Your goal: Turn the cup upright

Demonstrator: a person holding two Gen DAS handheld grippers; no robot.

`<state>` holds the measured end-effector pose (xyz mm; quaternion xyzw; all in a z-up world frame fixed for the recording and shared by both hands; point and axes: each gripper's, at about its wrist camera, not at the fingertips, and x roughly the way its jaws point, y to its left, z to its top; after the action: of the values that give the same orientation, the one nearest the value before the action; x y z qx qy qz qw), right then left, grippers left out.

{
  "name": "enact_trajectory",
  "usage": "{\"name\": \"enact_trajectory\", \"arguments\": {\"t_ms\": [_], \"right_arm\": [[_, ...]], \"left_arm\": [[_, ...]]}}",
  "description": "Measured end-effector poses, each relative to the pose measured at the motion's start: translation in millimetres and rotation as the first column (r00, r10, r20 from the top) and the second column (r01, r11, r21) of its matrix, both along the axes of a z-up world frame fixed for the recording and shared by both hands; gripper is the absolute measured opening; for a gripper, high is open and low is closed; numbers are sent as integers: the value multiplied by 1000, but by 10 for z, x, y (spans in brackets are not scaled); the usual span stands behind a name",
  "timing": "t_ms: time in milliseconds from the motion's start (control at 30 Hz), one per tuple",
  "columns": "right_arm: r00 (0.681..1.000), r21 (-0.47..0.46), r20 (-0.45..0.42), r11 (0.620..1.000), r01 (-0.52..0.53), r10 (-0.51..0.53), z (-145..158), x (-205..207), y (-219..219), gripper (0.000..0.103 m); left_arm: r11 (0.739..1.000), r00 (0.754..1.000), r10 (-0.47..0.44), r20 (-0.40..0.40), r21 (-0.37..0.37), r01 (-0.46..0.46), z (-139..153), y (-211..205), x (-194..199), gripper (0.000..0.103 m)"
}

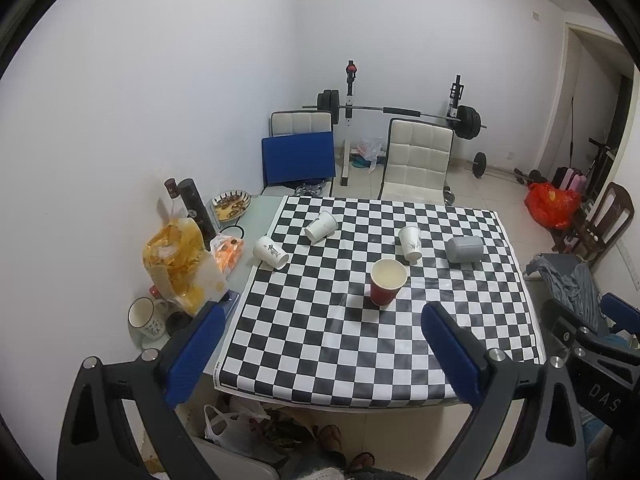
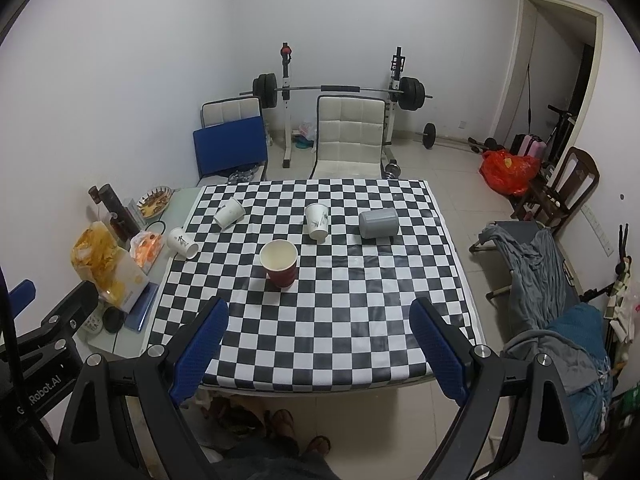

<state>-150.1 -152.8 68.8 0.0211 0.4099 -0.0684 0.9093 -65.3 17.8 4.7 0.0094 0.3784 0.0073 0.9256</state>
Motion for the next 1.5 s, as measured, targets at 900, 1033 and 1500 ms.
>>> {"name": "enact_trajectory", "arguments": {"t_ms": [900,1033,1500], "right_arm": [[1000,3,0,1000,3,-3,36,174,14,93],[1000,3,0,1000,1,-1,35,185,17,93],[1000,-6,8,1000,4,-4,50,257,68,93]], "left_arm": [[1000,1000,6,7,-7,-6,18,-31,172,100],[1000,1000,6,5,-6,-6,16,-26,172,100],[1000,1000,10,16,-15,-10,60,-17,205,100]]}}
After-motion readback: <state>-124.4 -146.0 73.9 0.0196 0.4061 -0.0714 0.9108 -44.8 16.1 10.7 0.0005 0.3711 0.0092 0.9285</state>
